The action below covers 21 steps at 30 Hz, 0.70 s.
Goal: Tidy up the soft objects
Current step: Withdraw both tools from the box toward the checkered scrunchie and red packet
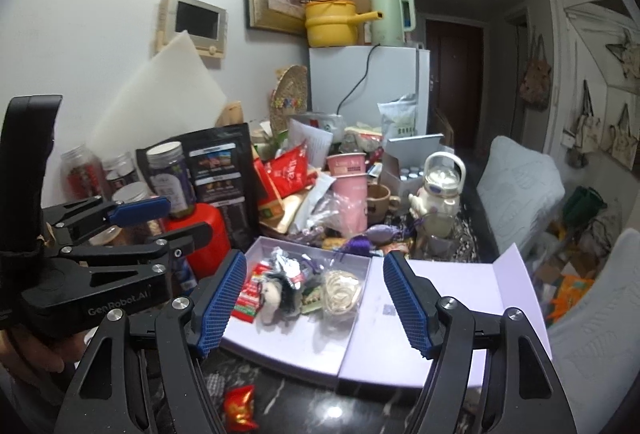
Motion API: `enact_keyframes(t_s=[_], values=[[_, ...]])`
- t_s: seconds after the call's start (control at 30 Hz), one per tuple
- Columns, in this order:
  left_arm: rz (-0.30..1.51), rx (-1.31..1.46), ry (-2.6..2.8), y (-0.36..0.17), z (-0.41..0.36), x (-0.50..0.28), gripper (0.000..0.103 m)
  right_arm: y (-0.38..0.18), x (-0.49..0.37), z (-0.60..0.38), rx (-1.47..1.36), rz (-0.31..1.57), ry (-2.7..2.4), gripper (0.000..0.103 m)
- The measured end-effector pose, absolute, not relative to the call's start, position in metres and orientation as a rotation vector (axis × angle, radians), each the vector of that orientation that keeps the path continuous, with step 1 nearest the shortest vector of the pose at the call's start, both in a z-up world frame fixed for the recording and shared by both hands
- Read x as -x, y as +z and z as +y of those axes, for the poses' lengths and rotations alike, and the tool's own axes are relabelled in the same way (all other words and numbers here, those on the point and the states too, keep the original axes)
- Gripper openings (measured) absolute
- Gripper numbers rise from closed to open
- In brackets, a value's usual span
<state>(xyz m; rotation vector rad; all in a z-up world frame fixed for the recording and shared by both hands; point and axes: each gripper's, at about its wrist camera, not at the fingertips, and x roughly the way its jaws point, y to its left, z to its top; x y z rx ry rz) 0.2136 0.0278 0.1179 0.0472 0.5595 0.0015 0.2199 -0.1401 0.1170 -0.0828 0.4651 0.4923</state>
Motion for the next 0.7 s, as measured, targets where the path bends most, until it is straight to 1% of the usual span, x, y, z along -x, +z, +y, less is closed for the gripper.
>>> enact_keyframes(t_s=[0.37,0.53,0.7], values=[[0.544,-0.042,-0.062,0.117,0.026,-0.147,0.055,0.111,-0.152,-0.148,0.074,0.432,0.493,0.072],[0.546,-0.030,-0.076,0.106,0.028,-0.123,0.055,0.100,-0.128,-0.151,0.070,0.433,0.495,0.075],[0.594,-0.020,-0.070,0.088,0.030,-0.109,0.055,0.082,-0.113,-0.153,0.063,0.460,0.482,0.075]])
